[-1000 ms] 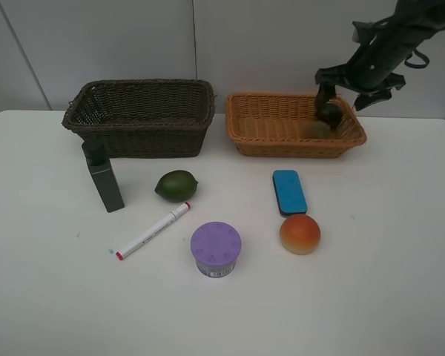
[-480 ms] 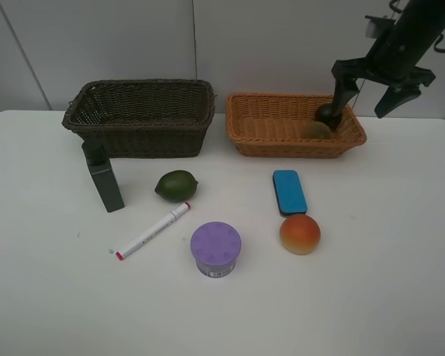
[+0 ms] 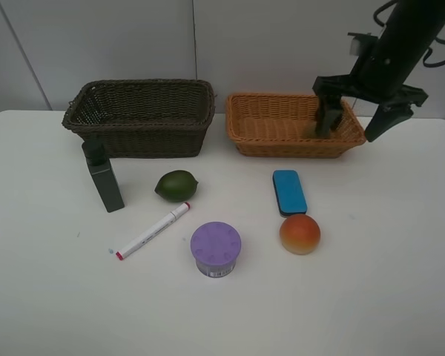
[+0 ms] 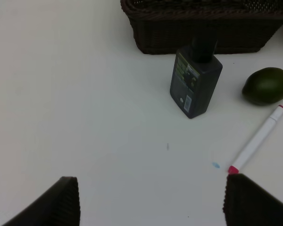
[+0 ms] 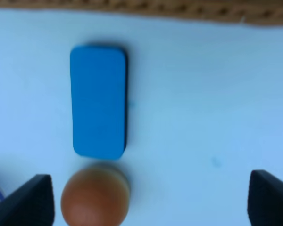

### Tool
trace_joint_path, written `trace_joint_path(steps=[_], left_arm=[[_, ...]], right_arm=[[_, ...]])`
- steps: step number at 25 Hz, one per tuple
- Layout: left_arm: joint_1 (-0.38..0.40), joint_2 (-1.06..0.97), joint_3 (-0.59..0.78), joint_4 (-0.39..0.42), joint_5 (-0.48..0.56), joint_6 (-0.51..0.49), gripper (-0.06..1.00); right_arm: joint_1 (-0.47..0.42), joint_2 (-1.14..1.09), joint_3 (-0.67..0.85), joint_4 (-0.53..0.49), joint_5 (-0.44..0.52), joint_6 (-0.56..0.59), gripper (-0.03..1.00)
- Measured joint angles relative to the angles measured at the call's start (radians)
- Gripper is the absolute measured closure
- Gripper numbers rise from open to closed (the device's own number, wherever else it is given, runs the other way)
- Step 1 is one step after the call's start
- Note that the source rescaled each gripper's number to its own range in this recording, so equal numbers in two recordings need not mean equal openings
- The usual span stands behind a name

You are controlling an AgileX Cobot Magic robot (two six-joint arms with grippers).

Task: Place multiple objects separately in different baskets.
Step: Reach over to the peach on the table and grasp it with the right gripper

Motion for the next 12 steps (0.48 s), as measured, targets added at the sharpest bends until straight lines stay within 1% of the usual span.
trace_joint_path(steps=[5,12], left_arm=[[0.0,0.0,0.0,0.0,0.0,0.0,0.13],[0.0,0.0,0.0,0.0,0.0,0.0,0.13]], right_arm=[[0.072,-0.002,0.13,0.001,-0.008,0.07,0.0],[0.156,-0.002,0.276,0.083,-0.146,0.098,0.0]])
